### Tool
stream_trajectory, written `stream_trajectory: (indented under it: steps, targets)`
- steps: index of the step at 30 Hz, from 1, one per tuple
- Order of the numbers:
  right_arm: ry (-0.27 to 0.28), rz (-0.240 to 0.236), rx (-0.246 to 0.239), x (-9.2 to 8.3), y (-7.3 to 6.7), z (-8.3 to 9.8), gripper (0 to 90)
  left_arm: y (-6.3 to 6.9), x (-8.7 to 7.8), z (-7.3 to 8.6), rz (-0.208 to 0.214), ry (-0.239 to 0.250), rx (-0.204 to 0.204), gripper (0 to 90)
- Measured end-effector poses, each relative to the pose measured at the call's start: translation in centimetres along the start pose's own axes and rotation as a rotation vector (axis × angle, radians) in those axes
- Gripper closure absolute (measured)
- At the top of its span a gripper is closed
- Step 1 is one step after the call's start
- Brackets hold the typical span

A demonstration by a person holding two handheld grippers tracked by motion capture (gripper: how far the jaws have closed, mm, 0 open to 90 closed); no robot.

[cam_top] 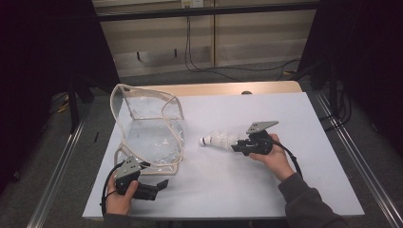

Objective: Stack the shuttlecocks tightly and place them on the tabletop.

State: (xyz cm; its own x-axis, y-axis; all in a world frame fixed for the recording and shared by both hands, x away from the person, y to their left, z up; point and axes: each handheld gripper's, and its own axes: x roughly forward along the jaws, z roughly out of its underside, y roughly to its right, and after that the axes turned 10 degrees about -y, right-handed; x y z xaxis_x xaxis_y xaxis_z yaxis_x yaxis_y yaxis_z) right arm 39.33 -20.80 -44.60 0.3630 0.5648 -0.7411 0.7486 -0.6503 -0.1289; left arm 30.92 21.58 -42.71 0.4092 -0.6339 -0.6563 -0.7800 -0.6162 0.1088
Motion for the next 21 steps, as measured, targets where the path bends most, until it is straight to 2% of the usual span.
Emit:
stream_trajectory:
  steps: [5,13,21]
  targets:
    - [-0.009,-0.009,0.003,-0.07,-0.07,0.09,76.0,0.01,0.01,0.01,0.002,0.004,-0.001,2.6]
    - [0.000,-0.033,-0.004,-0.04,-0.21,0.23,88.9,0.02,-0.01,-0.03,0.000,0.001,0.000,2.6]
    - [0.018,-0.038,-0.001,-0.03,-0.43,0.13,90.0,0.05,0.03,-0.02,-0.002,0.004,0.000,2.6]
